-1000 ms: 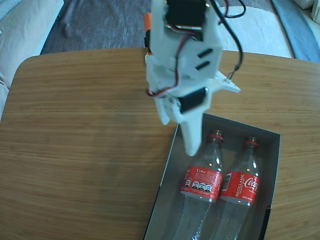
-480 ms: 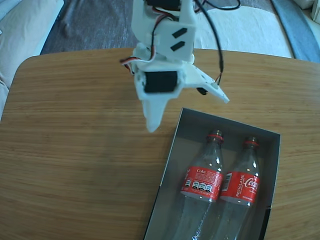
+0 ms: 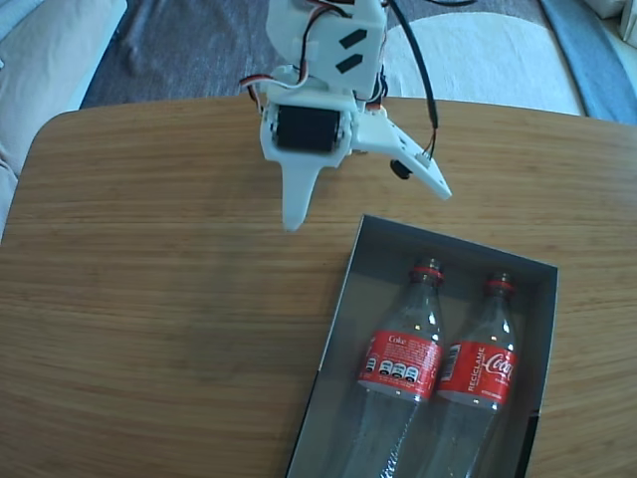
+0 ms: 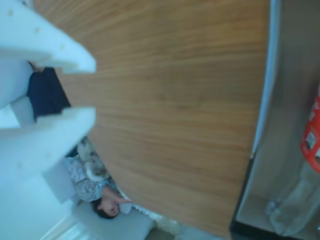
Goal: Grasp the bottles and put them in the box.
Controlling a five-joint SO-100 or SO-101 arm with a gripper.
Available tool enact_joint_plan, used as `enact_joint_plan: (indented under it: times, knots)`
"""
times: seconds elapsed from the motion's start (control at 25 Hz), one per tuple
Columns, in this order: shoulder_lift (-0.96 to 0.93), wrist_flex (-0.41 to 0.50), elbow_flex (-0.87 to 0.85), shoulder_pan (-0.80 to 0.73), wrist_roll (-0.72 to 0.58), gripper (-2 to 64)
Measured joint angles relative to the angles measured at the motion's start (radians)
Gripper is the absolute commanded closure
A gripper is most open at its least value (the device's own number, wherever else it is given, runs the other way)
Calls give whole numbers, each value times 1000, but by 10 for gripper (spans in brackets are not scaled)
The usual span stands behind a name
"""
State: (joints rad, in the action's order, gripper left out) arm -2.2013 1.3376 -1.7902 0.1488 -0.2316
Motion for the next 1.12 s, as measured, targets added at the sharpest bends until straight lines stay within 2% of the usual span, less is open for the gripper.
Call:
enact_joint_plan:
  times: [0.52, 0.76, 1.0, 1.12]
  knots:
    - [-232, -15, -279, -3, 12, 619]
    - [-393, -115, -425, 0, 12, 619]
    - [-503, -118, -526, 6, 179, 619]
    - [-535, -120, -560, 34, 199, 619]
